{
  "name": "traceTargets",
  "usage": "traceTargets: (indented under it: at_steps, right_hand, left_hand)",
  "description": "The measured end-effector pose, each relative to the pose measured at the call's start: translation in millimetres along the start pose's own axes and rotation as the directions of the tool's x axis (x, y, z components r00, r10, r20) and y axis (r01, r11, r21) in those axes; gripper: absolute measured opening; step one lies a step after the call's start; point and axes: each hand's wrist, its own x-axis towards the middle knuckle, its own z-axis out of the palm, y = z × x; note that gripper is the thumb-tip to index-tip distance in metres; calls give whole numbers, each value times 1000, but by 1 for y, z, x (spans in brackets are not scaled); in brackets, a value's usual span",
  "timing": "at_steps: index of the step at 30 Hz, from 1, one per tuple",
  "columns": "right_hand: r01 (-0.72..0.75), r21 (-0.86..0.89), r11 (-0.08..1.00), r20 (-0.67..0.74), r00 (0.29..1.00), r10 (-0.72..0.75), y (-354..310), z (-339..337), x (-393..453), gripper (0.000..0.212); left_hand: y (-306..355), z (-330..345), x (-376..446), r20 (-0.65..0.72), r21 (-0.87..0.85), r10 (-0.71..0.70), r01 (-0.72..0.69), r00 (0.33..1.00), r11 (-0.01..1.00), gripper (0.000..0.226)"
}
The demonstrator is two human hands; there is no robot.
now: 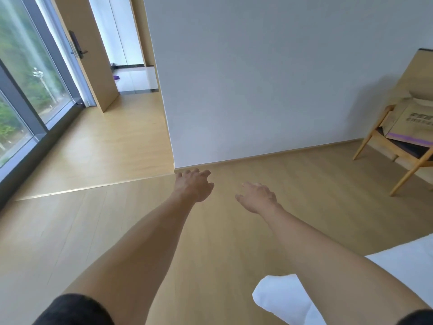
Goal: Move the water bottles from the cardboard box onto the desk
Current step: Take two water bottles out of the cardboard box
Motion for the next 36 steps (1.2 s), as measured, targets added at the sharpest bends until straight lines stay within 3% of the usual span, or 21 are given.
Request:
traceTargets:
  at_steps: [6, 12, 20, 26, 36]
  right_hand:
    - [-78, 26, 997, -28, 997, 79, 44, -26, 65, 57]
    - [-233, 60, 970, -79, 968, 238, 109, -58, 128, 57]
    - [-497, 141, 856, -117, 850, 513, 181, -114, 237, 60]
    - [-628, 202, 752, -93, 752, 653, 228, -154, 292, 57]
    - [-762, 276, 586, -63, 594, 802, 332, -184, 319, 60]
  left_hand:
    - [48, -10, 89, 7, 2, 90, -90, 996, 996, 51]
    - [120, -20, 195, -7, 16, 280, -280, 960, 960, 48]
    - [225, -51, 350, -22, 53, 564, -563, 825, 825, 45]
    - [291, -79, 452, -2, 60, 655, -654, 756, 754, 44]
    - [438, -71, 502, 82, 65, 818, -822, 569, 566, 47]
